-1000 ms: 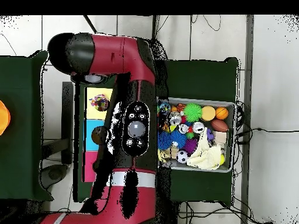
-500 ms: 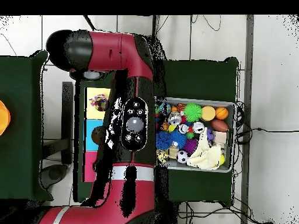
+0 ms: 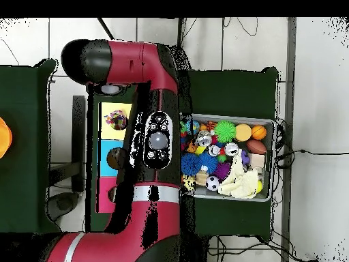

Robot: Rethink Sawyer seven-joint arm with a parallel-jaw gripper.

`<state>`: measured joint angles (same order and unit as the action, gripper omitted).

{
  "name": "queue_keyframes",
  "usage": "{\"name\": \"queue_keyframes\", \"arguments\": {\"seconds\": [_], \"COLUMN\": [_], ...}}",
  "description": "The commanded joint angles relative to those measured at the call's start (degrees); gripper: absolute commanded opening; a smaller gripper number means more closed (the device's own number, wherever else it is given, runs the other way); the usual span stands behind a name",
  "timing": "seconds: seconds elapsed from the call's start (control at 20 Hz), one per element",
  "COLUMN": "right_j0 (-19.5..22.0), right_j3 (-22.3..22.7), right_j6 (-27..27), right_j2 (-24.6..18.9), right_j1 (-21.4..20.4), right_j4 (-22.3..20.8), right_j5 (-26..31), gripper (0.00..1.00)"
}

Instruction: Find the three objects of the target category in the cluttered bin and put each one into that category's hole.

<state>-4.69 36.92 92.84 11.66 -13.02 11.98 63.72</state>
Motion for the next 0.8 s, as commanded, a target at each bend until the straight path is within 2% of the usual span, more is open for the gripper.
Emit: {"name": "queue_keyframes", "arguments": {"seconds": [0.05, 0.6, 0.8], "right_j0": [2.0, 0.89, 1.33], "right_j3": [5.75, 12.4, 15.77], "right_j6": [1.97, 3.55, 2.69], "right_j2": [-4.71, -4.05, -4.82], "right_j1": [0.78, -2.74, -3.14], "right_j4": [-2.1, -2.4, -2.71], "right_j5": [-3.18, -5.35, -8.79], "gripper": [0.0, 0.0, 0.0]}}
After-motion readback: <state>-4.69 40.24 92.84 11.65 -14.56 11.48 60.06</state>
